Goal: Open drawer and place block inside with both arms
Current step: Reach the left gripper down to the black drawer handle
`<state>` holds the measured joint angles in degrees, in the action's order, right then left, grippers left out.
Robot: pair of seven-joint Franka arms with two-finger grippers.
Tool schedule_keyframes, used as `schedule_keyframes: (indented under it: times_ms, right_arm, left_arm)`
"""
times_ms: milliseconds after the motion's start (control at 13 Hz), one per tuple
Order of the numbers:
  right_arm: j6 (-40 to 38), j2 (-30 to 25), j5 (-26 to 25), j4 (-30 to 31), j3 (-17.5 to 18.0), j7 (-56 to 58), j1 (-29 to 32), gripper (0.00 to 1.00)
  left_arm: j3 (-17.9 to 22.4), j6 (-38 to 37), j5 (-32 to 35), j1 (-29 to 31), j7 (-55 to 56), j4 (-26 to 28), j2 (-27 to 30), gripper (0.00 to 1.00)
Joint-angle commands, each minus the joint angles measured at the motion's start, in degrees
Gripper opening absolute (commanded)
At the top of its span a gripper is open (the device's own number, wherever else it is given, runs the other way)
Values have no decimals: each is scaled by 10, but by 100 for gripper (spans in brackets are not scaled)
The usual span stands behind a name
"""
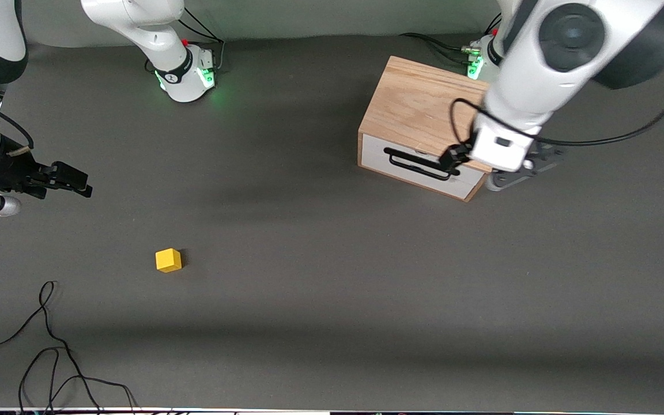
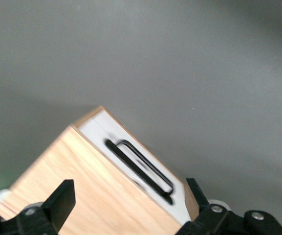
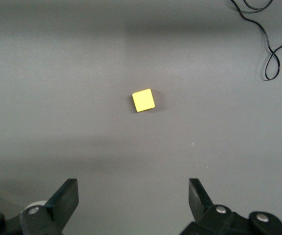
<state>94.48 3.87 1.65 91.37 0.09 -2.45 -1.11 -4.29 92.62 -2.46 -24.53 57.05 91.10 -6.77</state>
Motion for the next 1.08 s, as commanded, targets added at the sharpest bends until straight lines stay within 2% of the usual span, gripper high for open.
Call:
schedule_keyframes:
  times_ms: [0, 154, 462, 692, 1000]
  right_arm:
    - [4, 9, 1, -3, -1, -5, -3, 100]
    - [4, 10, 1, -1, -1, -5, -3, 100]
    - [4, 17, 1, 2, -1, -2, -3, 100]
    - [8, 19, 1, 3, -1, -4, -4, 100]
    - [39, 32, 1, 4, -1, -3, -3, 100]
  left_arm:
    - [8, 30, -8, -61, 172, 2, -20, 100]
    - [8, 42, -9, -89, 261, 1, -37, 100]
    - [0, 15, -9, -96, 318, 1, -46, 100]
    - [2, -43, -28, -90, 322, 1, -46, 100]
    - [5, -41, -30, -88, 322, 13, -62, 100]
